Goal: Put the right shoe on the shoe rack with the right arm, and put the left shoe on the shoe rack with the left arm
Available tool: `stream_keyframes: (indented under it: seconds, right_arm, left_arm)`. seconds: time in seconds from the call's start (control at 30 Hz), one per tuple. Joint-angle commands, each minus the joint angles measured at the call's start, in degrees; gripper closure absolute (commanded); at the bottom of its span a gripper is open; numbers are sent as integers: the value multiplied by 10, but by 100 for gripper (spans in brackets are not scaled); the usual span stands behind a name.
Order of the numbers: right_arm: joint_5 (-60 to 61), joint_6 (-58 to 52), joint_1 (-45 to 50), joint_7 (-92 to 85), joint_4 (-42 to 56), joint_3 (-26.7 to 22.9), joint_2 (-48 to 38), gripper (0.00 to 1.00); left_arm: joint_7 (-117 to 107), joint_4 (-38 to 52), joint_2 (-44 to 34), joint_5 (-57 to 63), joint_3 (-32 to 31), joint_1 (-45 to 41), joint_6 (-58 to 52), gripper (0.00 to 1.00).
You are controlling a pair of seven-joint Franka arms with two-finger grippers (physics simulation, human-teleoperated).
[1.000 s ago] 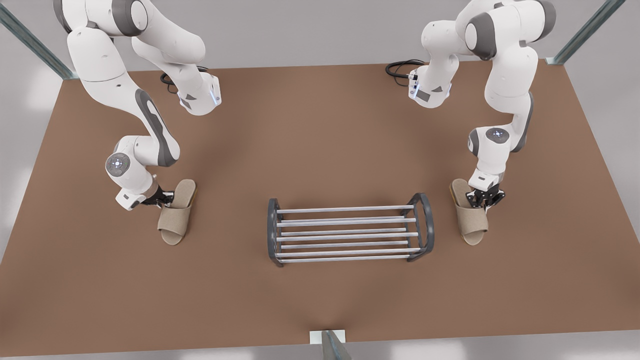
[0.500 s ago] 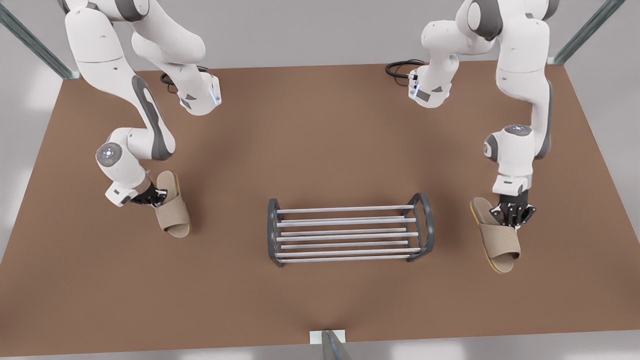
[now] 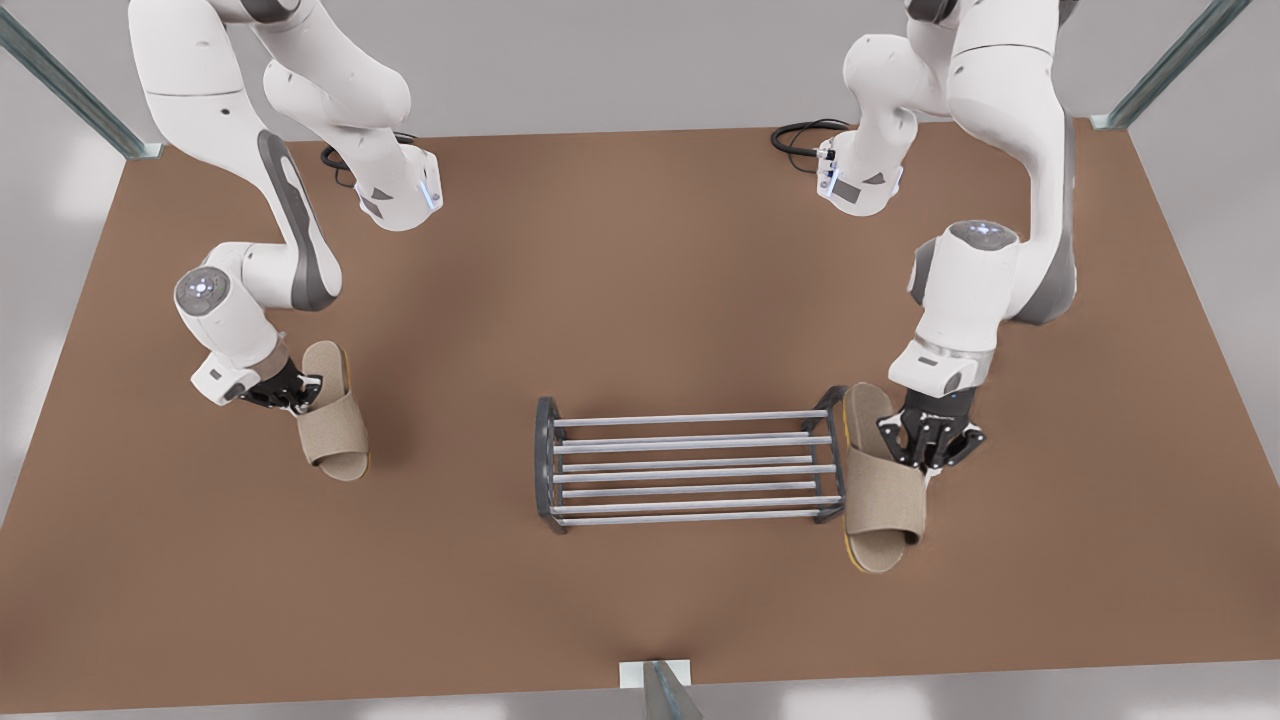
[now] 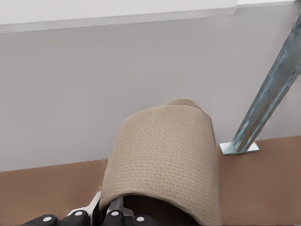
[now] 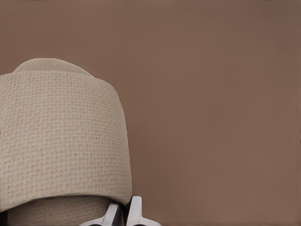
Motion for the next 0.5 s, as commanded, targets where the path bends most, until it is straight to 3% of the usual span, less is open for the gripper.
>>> stream_keyframes:
  seconds: [0.0,0.17,0.3,0.47]
  right_arm:
    - [1,-2,1,4,2,0,-4,79]
    - [14,-32,10,8,19,4,-46,79]
    - [63,-133,10,8,64,26,-68,79]
    - [81,-210,20,8,114,27,-74,79]
  left_arm:
    - [-217,25,7,2,0,-27,-168,79]
    - [-321,73,49,4,1,-85,-180,79]
    - [-373,83,76,19,4,-115,-179,79]
    - [-365,21,86,193,8,-115,-202,77]
